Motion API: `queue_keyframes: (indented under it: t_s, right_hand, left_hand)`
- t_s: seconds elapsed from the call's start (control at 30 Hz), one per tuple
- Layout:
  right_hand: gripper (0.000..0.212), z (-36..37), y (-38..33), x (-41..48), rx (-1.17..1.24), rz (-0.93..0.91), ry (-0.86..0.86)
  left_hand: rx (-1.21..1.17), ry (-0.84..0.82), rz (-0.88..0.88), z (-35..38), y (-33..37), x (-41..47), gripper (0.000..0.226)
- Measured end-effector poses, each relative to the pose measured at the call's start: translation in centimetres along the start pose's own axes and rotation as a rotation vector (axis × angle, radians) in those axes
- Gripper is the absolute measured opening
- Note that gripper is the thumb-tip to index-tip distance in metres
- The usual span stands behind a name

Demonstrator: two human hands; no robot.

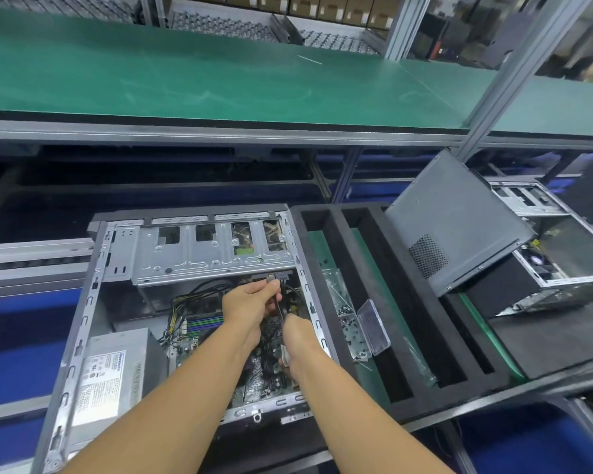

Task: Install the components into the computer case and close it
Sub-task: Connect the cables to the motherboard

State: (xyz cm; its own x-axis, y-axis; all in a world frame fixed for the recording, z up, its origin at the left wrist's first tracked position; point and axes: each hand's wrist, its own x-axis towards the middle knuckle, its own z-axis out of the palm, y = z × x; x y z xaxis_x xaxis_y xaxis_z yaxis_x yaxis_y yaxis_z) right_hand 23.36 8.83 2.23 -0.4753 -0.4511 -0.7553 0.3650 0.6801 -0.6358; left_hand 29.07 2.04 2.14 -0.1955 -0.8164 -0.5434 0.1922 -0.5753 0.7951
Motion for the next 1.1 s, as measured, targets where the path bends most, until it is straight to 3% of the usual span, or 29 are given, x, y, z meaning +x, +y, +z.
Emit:
queue_keyframes:
  t_s: [0.23,0.37,0.8,1.1]
  right_hand:
    - [0.032,0.2,0.1,0.2,-0.051,-0.005,0.016]
    - [0.040,0.1,0.1,0.2,-0.067,-0.012,0.023]
    - [0.036,-0.1,0.0,-0.4,-0.079,-0.026,0.017]
    - [0.034,0.0,0.1,-0.3,-0.059,-0.063,-0.006]
  left_hand:
    - [-0.072,-0.015,-0.087,0.1,0.5,0.3,0.031]
    - [-0.073,-0.023,-0.058,0.0,-0.3,0.1,0.033]
    - [-0.034,0.061,0.005,0.3,-0.7,0.2,0.023]
    - [-0.157,0.154,-0.052,0.6,0.1,0.6,0.042]
